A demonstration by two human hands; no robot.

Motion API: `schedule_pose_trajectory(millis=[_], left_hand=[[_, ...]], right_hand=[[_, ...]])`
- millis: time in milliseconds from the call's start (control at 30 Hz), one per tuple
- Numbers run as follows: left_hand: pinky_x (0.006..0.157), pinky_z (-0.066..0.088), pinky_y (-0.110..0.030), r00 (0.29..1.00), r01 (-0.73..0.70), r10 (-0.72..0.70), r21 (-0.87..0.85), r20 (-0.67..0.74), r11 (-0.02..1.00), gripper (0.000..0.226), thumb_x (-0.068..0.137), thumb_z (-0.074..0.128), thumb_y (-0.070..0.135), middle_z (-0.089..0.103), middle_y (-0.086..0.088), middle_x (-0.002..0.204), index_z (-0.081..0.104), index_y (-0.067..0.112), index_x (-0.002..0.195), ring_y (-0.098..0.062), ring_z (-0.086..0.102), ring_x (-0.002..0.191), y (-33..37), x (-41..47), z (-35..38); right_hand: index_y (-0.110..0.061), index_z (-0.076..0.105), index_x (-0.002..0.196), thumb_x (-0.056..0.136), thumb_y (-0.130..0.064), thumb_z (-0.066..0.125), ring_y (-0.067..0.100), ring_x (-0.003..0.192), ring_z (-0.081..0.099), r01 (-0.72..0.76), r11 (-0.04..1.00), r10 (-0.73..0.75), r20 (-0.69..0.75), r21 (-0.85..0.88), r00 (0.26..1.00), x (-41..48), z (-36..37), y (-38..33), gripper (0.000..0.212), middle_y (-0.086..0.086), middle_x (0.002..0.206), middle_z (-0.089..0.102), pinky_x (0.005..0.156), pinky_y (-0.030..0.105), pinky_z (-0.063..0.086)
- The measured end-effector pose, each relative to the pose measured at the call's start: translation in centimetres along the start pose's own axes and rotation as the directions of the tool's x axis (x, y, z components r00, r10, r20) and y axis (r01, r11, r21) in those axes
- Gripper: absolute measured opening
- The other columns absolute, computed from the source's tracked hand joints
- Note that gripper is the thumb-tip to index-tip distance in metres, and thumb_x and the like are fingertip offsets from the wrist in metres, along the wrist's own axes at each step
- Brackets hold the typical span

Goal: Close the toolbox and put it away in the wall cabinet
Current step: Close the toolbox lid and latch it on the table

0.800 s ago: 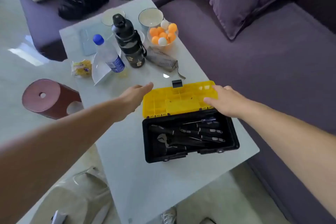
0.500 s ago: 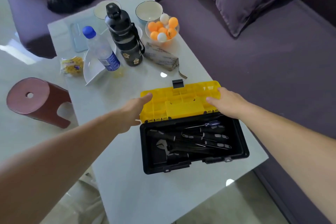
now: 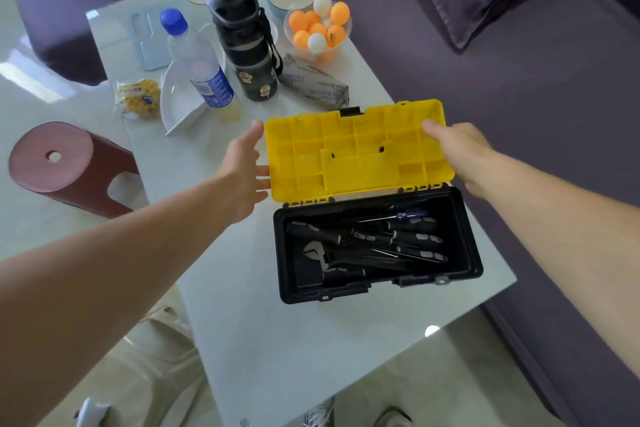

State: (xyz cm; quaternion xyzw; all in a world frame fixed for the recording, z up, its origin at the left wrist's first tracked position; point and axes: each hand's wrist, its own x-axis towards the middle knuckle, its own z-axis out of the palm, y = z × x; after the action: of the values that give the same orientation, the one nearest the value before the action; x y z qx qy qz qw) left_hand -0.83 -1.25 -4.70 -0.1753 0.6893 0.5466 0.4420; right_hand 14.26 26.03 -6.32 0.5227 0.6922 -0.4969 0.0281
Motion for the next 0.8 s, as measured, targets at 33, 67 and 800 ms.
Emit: schedule_pose_trajectory(millis=[33, 67, 800], left_hand=[[0.105, 0.036, -0.049, 1.0, -0.016, 0.016, 0.001, -0.008, 1.0, 0.082, 0.086, 0.039, 0.066, 0.056, -0.019, 0.131, 0.03, 0.012, 0.147, -0.037, 0.057, 0.113, 0.1, -0.5, -0.2], [0.106, 0.034, -0.05, 1.0, -0.029, 0.029, 0.007, -0.013, 1.0, 0.08, 0.086, 0.037, 0.067, 0.057, -0.018, 0.13, 0.034, 0.012, 0.145, -0.036, 0.056, 0.113, 0.3, -1.0, -0.4], [0.089, 0.048, -0.04, 0.962, -0.226, 0.245, 0.856, 0.121, 0.465, 0.079, 0.078, 0.064, 0.057, 0.032, -0.004, 0.128, 0.033, 0.019, 0.14, -0.024, 0.046, 0.106, -9.5, -11.1, 0.0]], right_hand=[[-0.014, 0.026, 0.147, 0.079, -0.064, 0.053, 0.031, 0.137, 0.033, 0.006, 1.0, -0.006, -0.003, 0.018, 1.0, -0.5, -0.4, -0.2, 0.089, 0.008, 0.154, 0.033, 0.104, 0.05, 0.03], [-0.016, 0.025, 0.147, 0.078, -0.066, 0.05, 0.031, 0.137, 0.033, 0.012, 1.0, -0.012, -0.007, 0.028, 1.0, -1.1, -0.9, -0.4, 0.089, 0.006, 0.154, 0.032, 0.104, 0.05, 0.029], [-0.019, 0.024, 0.147, 0.082, -0.046, 0.067, 0.029, 0.116, 0.047, -0.089, 0.975, 0.099, -0.038, 0.205, 0.994, -13.8, -1.9, 6.8, 0.083, 0.01, 0.143, 0.041, 0.084, 0.04, 0.039]])
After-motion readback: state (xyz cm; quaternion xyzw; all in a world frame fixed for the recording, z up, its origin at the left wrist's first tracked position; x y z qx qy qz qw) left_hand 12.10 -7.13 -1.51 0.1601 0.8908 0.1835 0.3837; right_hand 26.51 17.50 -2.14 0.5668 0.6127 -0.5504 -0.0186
